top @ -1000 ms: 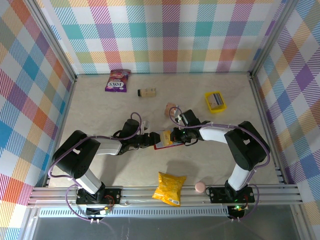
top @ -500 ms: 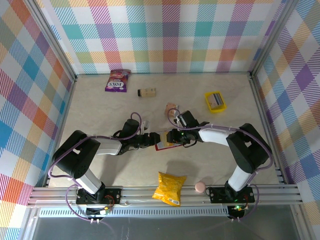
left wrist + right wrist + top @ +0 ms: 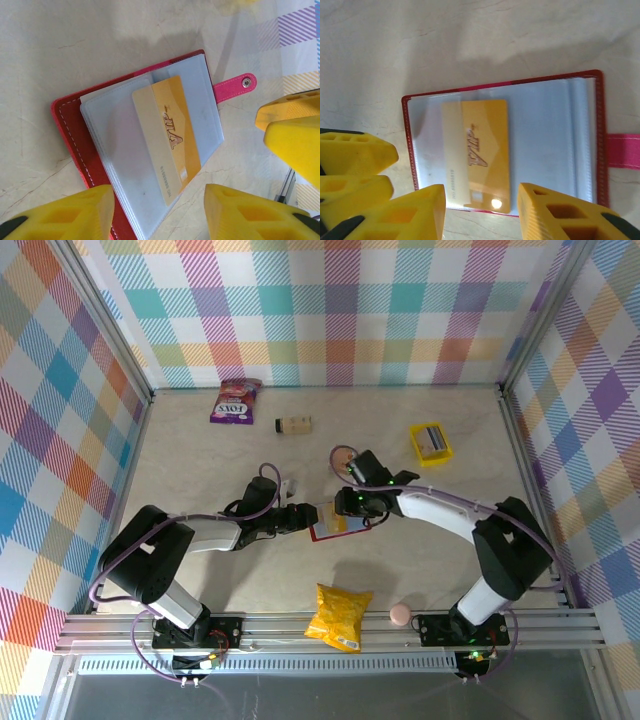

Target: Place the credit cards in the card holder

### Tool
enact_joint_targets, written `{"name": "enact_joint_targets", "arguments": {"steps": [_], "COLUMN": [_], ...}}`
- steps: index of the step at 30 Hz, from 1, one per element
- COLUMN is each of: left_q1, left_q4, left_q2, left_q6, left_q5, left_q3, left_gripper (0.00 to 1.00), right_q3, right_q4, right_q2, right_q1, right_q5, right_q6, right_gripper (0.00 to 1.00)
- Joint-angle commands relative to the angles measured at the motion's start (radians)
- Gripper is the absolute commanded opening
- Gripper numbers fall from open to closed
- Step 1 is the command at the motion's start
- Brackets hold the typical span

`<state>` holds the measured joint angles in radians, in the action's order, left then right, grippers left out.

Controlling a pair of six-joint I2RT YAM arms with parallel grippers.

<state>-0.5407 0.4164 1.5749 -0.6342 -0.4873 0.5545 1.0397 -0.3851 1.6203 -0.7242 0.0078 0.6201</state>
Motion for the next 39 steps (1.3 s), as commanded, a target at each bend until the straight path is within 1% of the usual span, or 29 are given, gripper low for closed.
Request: {"name": "enact_joint_targets", "arguments": {"steps": [1, 5, 8, 15, 22, 33, 39], "left_q1": [-0.004, -0.005, -0.008, -0.018, -0.021, -0.021, -0.021], "left_q4": [-0.024, -0.047, -0.11, -0.122, -0.087, -0.082, -0.094], "left_q2": [-0.023, -0.038, -0.038, -0.027, -0.018, -0.011, -0.002], "left_q6": [0.014, 0.018, 0.031, 0.046, 0.041, 0.041, 0.041], "left_q5": [0.018, 0.045, 0.091, 0.09, 0.06, 0.05, 0.047], "left_q3": [0.009, 0.008, 0.024, 0.038, 0.033, 0.035, 0.043], "left_gripper": [0.46, 0.42, 0.38, 0.38, 0.38, 0.37, 0.37], "right_q3": [0.054, 0.101, 0.131, 0.179, 0.21, 0.229, 0.239], "right_q4": [-0.094, -0.118, -0.146, -0.156, -0.173, -0.17, -0.165], "right_q2": [0.065, 0.115, 0.146, 0.198, 0.23, 0.269, 0.282], "right_q1": [-0.021, -0.021, -0.021, -0.021, -0.022, -0.021, -0.021], "right_q5": [0.043, 0.051, 0.069, 0.059, 0.065, 0.059, 0.034], "right_q6": [0.007, 0.001, -0.012, -0.049, -0.071, -0.074, -0.077], "right_gripper": [0.42, 0.41, 0.41, 0.38, 0.38, 0.37, 0.36]}}
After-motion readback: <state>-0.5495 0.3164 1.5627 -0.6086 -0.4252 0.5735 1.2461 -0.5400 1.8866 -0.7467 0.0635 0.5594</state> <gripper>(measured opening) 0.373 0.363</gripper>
